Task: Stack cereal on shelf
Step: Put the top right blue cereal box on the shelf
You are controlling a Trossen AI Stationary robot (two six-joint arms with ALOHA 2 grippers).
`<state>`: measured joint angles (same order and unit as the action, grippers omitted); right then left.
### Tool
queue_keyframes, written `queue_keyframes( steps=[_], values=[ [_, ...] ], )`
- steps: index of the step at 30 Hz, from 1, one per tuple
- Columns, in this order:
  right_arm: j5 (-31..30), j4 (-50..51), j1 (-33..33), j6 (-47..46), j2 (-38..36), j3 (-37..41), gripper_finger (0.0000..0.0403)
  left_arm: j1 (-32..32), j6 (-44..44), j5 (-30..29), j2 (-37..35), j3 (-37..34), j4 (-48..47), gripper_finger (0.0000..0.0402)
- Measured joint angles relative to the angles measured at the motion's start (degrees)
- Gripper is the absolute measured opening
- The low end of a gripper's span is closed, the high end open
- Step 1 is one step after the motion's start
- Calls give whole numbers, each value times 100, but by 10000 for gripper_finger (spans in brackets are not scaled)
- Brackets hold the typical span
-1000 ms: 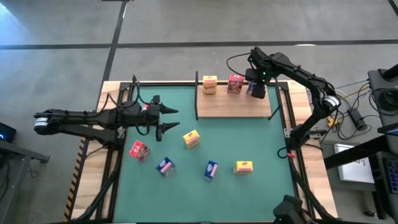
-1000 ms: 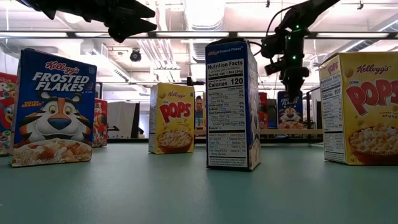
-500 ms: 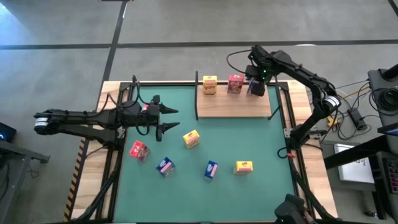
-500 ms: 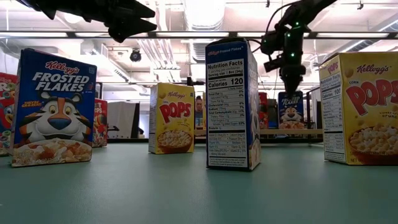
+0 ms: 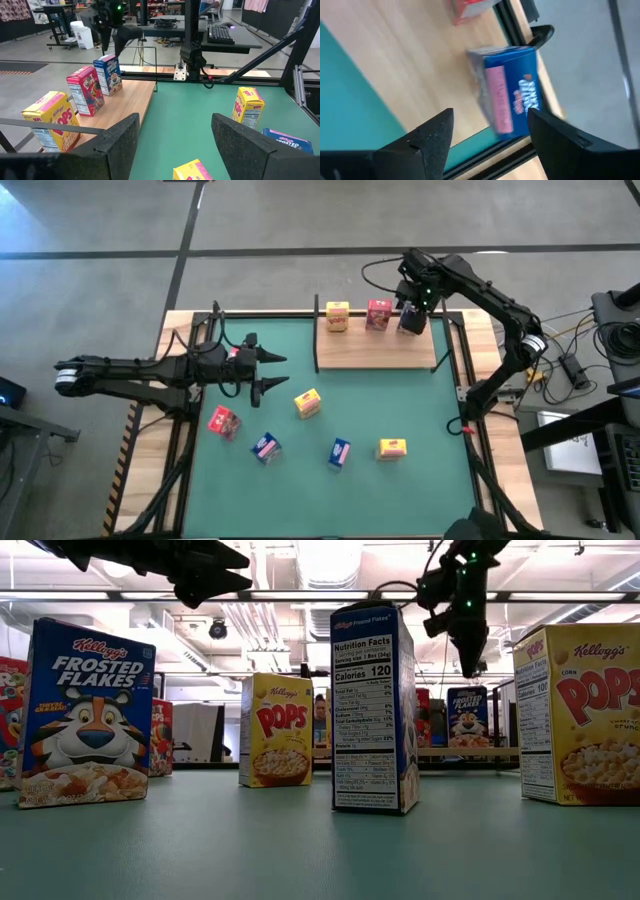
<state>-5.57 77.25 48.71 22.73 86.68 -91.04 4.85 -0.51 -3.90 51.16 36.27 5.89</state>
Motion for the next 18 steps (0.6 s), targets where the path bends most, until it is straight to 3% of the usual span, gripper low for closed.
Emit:
queue_keyframes(
  steps=[8,18],
  values=[
    [436,146,-520,-1470,-183,-68,172,1,84,2,-1,0,-59,233],
    [367,-594,-912,-2301,-572,886,18,-18,182,190,0,2,-61,233]
  ],
)
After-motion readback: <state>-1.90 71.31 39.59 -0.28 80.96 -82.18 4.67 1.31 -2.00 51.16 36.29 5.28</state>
